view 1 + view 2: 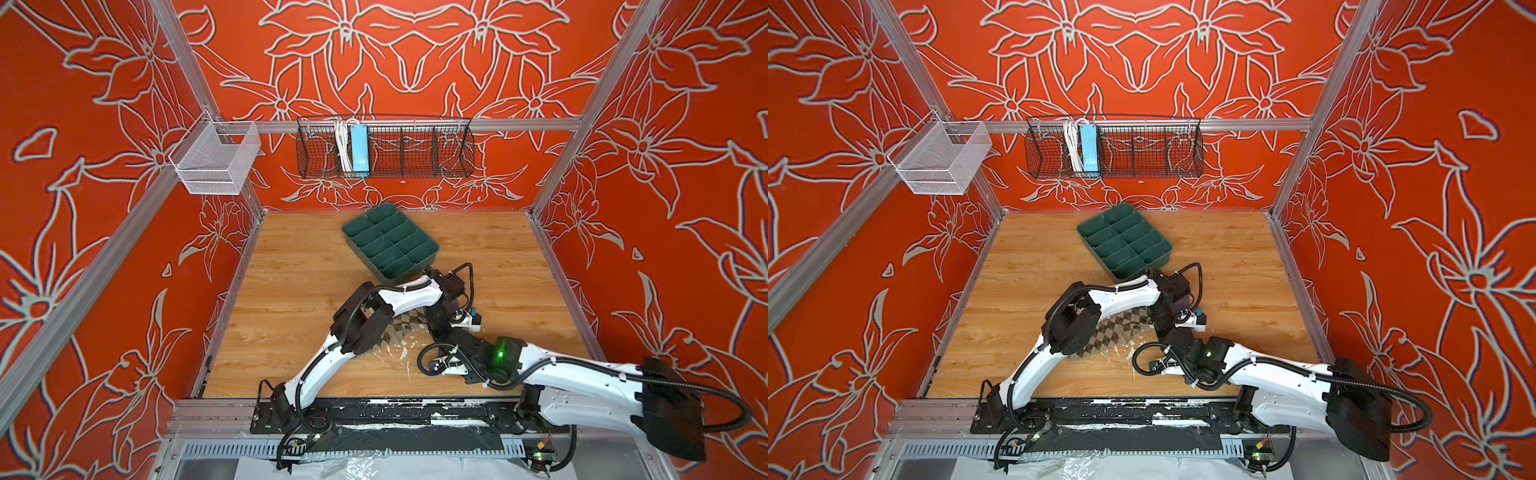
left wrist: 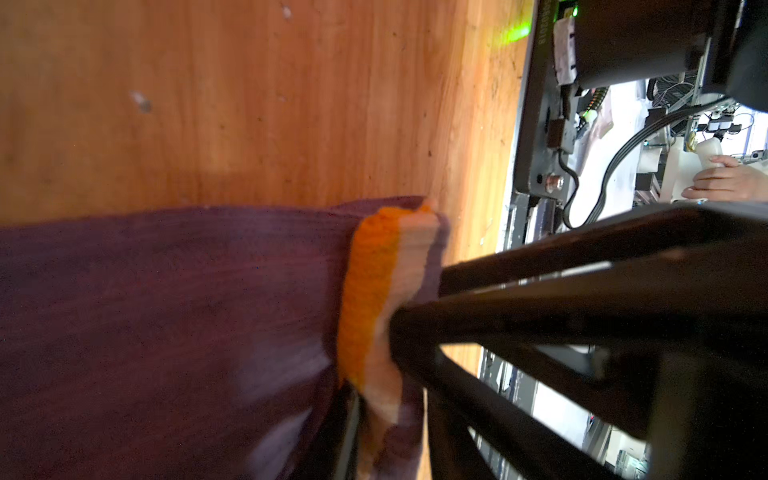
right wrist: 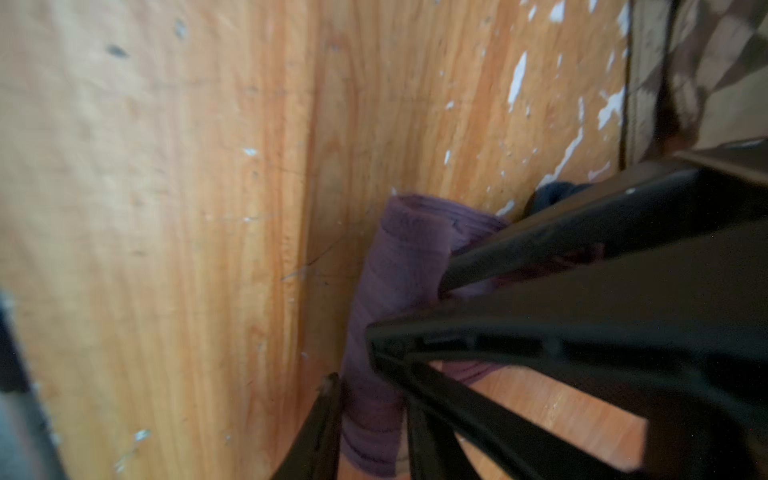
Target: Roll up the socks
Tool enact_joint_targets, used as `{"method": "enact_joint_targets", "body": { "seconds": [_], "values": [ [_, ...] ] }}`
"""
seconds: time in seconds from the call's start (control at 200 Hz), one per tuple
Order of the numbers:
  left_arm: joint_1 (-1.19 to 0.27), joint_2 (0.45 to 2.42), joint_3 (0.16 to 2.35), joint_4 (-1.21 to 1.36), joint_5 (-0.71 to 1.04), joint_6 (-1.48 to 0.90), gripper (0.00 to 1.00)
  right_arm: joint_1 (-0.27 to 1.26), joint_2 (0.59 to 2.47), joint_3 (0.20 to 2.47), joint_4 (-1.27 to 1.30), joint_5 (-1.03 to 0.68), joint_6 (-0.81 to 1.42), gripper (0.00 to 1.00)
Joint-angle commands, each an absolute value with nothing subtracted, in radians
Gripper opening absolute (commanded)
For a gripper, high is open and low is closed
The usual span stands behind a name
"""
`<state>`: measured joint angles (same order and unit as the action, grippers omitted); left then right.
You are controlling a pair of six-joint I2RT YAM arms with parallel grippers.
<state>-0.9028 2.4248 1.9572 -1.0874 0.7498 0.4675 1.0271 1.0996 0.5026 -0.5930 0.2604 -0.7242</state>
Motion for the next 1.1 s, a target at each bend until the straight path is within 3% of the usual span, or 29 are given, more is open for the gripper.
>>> {"method": "enact_joint_targets", "body": {
  "seconds": [0.0,0.11,0.26,0.335,0.53,0.555,0.58,0.791,0.981,1.096],
  "values": [
    [-0.902,2.526,1.914,-1.097,0.557,0.479,0.3,1.027,1.151,0.495,-0.529,0.299,-0.716,0.27],
    [-0.902,2.508,1.899,-1.092,0.563,0.48,0.35,1.026,1.184,0.495,-0.518,0.307,-0.713,0.17],
    [-0.902,2.389,1.787,-0.991,0.582,0.469,0.56,1.026,1.184,0.502,-0.548,0.277,-0.712,0.0],
    [-0.901,2.289,1.706,-0.908,0.547,0.451,0.65,1.027,1.174,0.502,-0.569,0.245,-0.719,0.0],
    [-0.874,1.985,1.484,-0.633,0.269,0.348,0.74,1.026,1.166,0.506,-0.604,0.16,-0.726,0.0],
    [-0.869,1.948,1.459,-0.602,0.227,0.335,0.8,1.027,1.167,0.508,-0.606,0.154,-0.727,0.0],
    [-0.864,1.917,1.436,-0.571,0.204,0.332,1.0,1.027,1.17,0.508,-0.606,0.149,-0.727,0.0],
    [-0.835,1.77,1.395,-0.548,0.038,0.328,0.97,1.026,1.166,0.535,-0.635,0.102,-0.718,0.0],
    [-0.811,1.405,1.063,-0.039,-0.479,0.247,0.97,1.024,1.2,0.573,-0.684,-0.018,-0.737,0.0],
    [-0.718,1.211,1.024,-0.074,-0.304,0.279,0.97,1.006,1.278,0.618,-0.724,-0.088,-0.731,0.0]
  ]
}}
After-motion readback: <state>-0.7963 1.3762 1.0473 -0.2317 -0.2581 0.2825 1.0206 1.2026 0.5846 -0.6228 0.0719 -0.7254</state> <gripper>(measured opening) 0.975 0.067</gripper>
